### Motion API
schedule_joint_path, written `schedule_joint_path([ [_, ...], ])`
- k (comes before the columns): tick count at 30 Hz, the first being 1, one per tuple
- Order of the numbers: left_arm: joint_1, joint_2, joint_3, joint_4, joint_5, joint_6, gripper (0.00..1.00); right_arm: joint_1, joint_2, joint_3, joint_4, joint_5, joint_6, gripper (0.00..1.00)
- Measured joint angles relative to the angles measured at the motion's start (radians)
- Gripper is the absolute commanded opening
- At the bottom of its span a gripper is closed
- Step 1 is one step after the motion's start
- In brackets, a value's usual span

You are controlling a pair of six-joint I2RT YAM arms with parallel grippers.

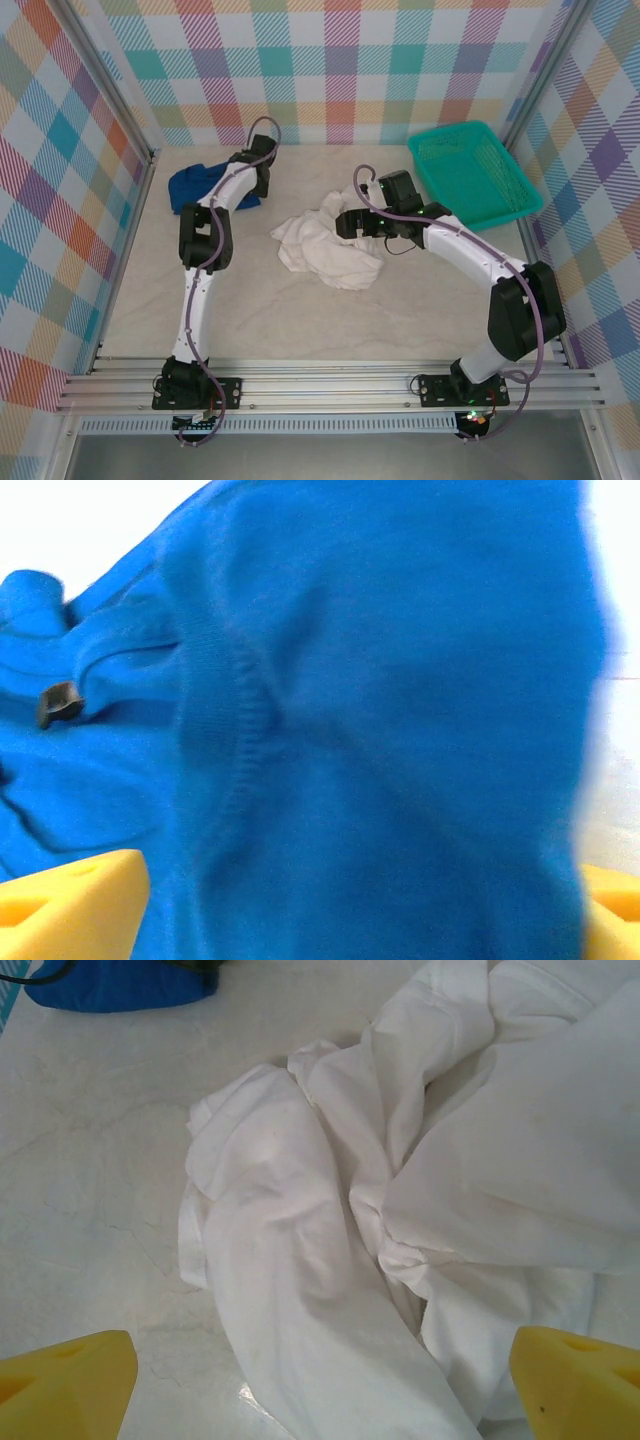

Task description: Fold the inside-out t-shirt

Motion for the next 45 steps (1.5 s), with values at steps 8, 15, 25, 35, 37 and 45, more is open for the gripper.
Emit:
schedule_joint_path([
  [8, 0.148, 0.002, 0.002, -0.005, -0.006, 0.042, 0.87, -0.017, 0.000, 0.000, -0.010, 0.055, 0.000, 0.96],
  [15, 0.154, -0.029, -0.024, -0.015, 0.080, 0.020, 0.92, -0.026, 0.014, 0.000, -0.027, 0.086, 0.004, 0.96],
  [25, -0.101, -0.747, -0.837, 0.227, 0.521, -0.179, 0.81, -0.039, -0.010, -0.165, -0.098, 0.083, 0.011, 0.79],
  [35, -0.106, -0.674, -1.046, 0.350, 0.777, -0.323, 0.52, -0.039, 0.058, -0.253, -0.032, 0.021, 0.071, 0.24],
  [37, -0.120, -0.664, -1.071, 0.368, 0.803, -0.345, 0.42, -0.040, 0.063, -0.253, -0.013, 0.031, 0.076, 0.11],
  [45, -0.121, -0.662, -1.117, 0.492, 0.871, -0.402, 0.00, -0.046, -0.040, -0.230, 0.070, 0.036, 0.116, 0.02],
])
